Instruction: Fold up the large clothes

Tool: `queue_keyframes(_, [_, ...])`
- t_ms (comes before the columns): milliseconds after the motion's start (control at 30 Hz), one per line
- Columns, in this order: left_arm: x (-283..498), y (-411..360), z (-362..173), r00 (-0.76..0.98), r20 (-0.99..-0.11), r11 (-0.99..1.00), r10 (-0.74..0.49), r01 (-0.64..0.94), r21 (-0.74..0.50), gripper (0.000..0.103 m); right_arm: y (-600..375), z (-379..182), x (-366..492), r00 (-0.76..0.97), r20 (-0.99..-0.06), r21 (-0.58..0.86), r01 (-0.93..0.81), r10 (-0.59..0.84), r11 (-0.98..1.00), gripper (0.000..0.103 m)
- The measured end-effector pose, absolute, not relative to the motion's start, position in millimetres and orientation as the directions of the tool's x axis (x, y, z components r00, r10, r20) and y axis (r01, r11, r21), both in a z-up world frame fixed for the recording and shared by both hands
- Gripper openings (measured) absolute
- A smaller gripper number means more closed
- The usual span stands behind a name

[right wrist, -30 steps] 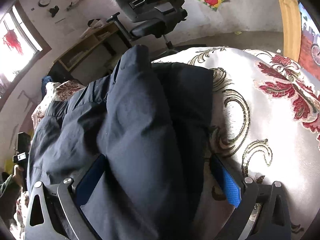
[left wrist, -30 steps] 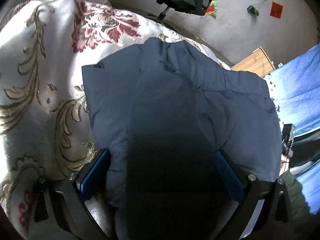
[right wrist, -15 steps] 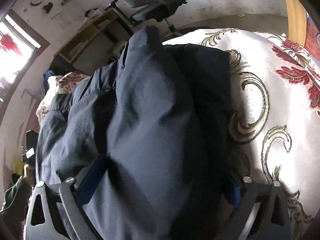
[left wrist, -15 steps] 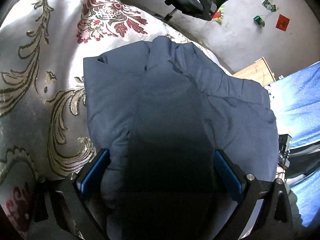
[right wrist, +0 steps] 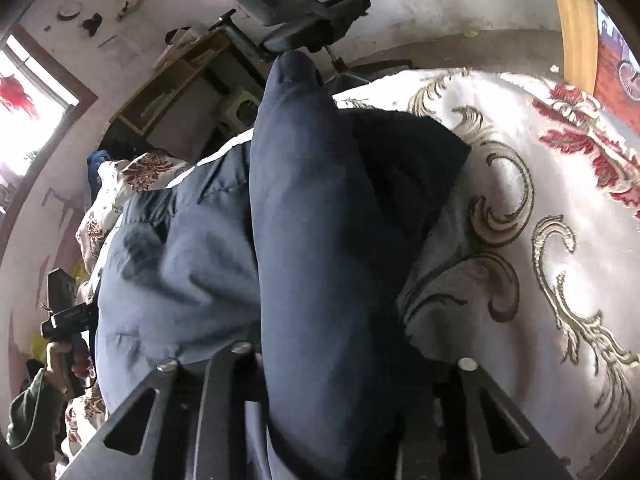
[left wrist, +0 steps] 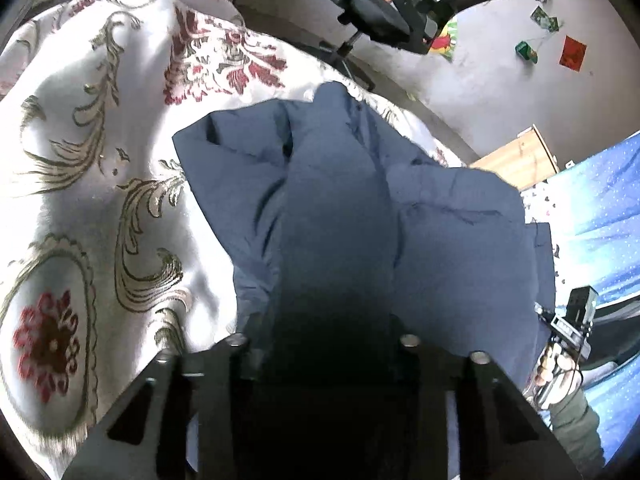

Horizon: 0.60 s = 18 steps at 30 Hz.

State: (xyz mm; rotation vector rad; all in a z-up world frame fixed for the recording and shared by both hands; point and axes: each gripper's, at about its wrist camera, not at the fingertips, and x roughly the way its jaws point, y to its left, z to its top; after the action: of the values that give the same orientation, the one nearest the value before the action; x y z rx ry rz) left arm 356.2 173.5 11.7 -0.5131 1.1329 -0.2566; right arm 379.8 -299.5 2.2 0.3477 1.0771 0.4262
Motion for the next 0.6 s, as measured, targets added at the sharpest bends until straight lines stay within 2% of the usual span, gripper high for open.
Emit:
queue_keyframes(167, [337.7,170.7,42.4,0.461,-0.768,0.844,-0.444,-0.071,-0.531,0.016,-293.9,31.6,364.8,0.461,-0.733,0.458,-0.209,0.5,0.864,0.017])
queue_keyframes(433, [319.2,137.9,102.1,0.508,-0.717,0.834,-0.477,0.004,-0.552,0.014,-302.8,91.0,341.1,0.53,-0.659,0.461,-0.275,0.533,0.844,0.015])
queue_keyframes(600, [318.1,102.7,121.1,0.505,-0.7,0.827,-0.505,0.05,-0.56,0.014,-306.7,120.9,323.6,0.57,-0.636,0.429,-0.299,0.52,0.852,0.015])
